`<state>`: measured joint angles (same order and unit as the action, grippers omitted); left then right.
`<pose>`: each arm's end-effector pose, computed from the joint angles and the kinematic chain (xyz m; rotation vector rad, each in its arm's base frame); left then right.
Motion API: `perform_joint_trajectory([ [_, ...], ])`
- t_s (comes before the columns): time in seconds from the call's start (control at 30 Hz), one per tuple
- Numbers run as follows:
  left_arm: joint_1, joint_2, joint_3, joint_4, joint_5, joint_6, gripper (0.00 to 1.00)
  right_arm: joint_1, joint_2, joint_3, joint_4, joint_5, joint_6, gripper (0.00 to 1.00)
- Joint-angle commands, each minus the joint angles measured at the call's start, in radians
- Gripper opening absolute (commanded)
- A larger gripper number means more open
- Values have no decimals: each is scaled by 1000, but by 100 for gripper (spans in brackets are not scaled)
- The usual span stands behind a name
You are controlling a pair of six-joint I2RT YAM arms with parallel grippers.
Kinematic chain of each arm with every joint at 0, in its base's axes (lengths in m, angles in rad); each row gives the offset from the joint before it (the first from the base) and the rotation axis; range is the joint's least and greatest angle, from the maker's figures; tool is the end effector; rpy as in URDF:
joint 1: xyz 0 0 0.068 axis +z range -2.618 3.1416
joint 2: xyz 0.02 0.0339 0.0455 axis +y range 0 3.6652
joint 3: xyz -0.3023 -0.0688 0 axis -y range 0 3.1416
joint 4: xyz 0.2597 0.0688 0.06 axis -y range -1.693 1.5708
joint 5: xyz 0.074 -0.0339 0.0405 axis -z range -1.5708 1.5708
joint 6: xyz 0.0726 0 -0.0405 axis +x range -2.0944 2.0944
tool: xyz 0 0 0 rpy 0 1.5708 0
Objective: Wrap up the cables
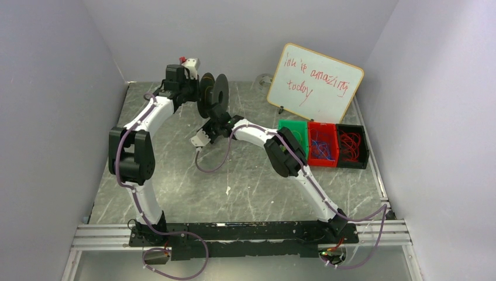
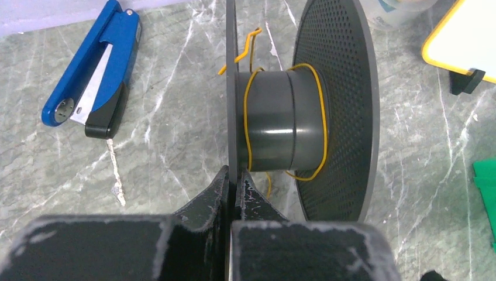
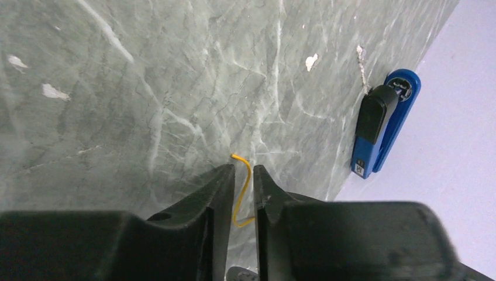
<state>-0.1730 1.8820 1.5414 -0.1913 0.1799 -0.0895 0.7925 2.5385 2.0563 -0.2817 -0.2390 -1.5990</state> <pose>0.4930 -0.0993 0.2973 0.1967 2.1030 -0.3465 0.4309 0.4616 0.1177 -2.1913 0.7355 -0.1317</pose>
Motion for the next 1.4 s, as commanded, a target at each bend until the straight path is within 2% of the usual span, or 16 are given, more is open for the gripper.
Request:
perform_joint_trajectory([
  [0.0, 0, -21, -24, -88, 71, 49, 2, -62, 58, 40, -49, 20, -20, 19],
  [0.1, 0, -39, -37, -92, 83, 60, 3, -72, 77, 72, -90, 14, -28, 14],
  [0.2, 0, -51, -41, -104, 93, 70, 3, -82, 88, 105, -141, 1, -38, 2],
  [0.23, 0, -55, -40, -109, 95, 71, 3, -84, 92, 117, -165, -6, -47, 0],
  [0.47, 0, -80, -50, -114, 64, 74, 3, -99, 78, 148, -241, -63, -25, 0],
  [0.7, 0, -93, -64, -104, 14, 77, 3, -102, -42, 185, -370, -213, 124, 0],
  [0.83, -4, -99, -79, -100, 20, 136, 3, -102, -94, 188, -402, -264, 225, 0],
  [0.97, -10, -118, -117, -87, 6, 169, 2, -102, -135, 155, -401, -246, 258, 0],
  [1.1, -26, -125, -135, -123, 8, 196, 2, -98, -172, 115, -371, -124, 225, 0],
  [1.27, -39, -166, -217, -48, 16, 175, 3, -92, -212, 61, -300, 46, 141, 20],
  [1.37, -37, -147, -200, -60, 21, 141, 3, -91, -219, 41, -284, 81, 106, 25],
])
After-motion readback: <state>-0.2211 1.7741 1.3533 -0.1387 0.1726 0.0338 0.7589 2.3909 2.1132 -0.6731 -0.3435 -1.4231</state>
